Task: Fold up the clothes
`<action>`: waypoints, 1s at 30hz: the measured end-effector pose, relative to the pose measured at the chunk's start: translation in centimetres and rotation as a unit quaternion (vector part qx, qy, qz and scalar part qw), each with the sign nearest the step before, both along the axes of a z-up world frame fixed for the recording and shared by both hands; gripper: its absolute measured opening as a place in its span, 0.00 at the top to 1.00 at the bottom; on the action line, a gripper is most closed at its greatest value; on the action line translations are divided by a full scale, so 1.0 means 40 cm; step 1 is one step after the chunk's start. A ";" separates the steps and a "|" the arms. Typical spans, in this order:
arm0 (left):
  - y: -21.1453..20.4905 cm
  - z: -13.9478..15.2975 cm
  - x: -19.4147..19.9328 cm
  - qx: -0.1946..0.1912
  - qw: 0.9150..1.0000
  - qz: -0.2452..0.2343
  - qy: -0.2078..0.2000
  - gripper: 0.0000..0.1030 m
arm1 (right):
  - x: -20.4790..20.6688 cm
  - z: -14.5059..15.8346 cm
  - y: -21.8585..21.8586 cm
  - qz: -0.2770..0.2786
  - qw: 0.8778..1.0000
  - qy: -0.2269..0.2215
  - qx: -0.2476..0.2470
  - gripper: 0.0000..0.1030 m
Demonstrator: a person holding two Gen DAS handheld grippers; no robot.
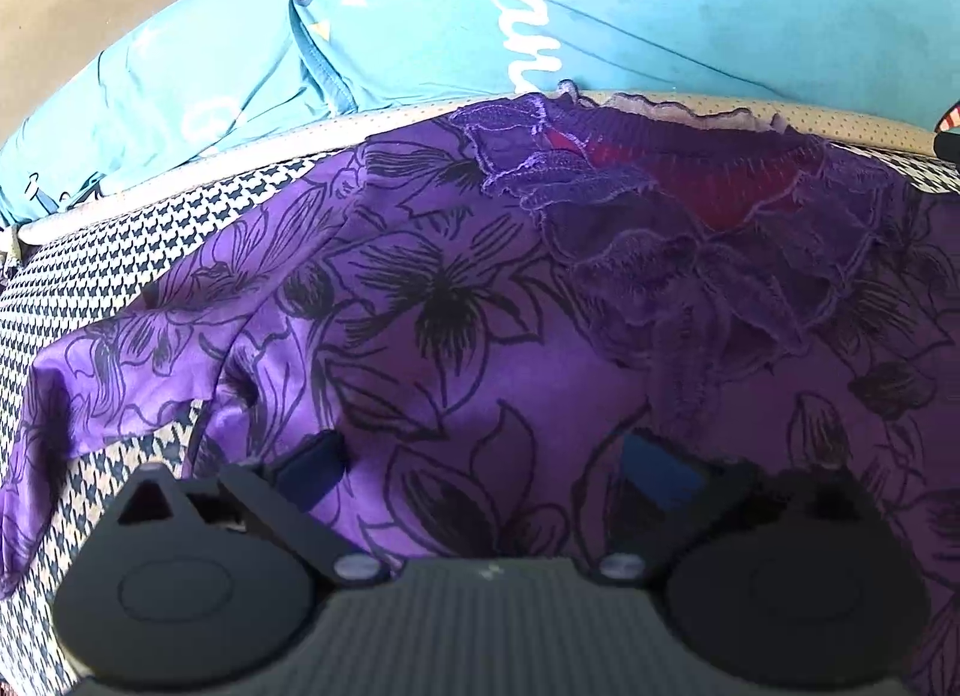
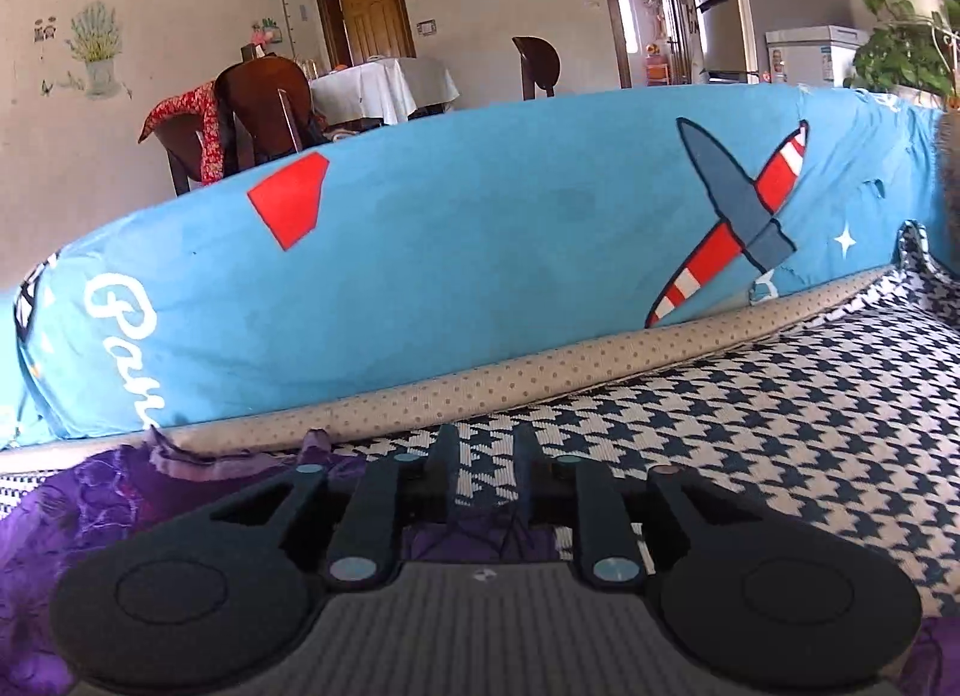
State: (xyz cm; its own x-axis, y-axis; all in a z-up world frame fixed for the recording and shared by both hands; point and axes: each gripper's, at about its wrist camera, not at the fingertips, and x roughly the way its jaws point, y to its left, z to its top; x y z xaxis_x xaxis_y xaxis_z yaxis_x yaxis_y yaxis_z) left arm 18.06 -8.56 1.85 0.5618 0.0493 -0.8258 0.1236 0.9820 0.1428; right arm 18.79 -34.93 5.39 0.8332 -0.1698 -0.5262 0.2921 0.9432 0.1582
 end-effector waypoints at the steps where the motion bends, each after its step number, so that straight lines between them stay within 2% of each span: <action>1: -0.002 0.002 -0.005 -0.002 1.000 -0.003 0.000 0.00 | -0.016 0.010 0.000 0.000 1.000 -0.001 0.001 0.76; 5: -0.012 0.008 -0.024 -0.009 1.000 -0.017 -0.001 0.00 | -0.085 0.038 -0.013 0.002 1.000 -0.001 0.005 0.68; 12: -0.035 0.017 -0.071 -0.009 0.999 -0.041 -0.006 0.00 | -0.207 0.047 -0.071 -0.003 1.000 0.027 -0.007 0.62; 14: -0.042 0.018 -0.087 -0.009 0.999 -0.048 -0.007 0.00 | -0.228 0.047 -0.096 -0.005 0.999 0.032 -0.013 0.54; 16: -0.047 0.018 -0.099 -0.009 0.998 -0.055 -0.009 0.00 | -0.246 0.041 -0.122 -0.008 0.999 0.038 -0.017 0.52; 22: -0.067 0.011 -0.110 -0.007 0.998 -0.063 -0.011 0.00 | -0.265 0.004 -0.169 -0.004 0.997 0.068 -0.019 0.51; 30: -0.089 -0.005 -0.105 -0.004 0.998 -0.065 -0.003 0.00 | -0.236 -0.042 -0.164 0.024 0.995 0.089 -0.025 0.34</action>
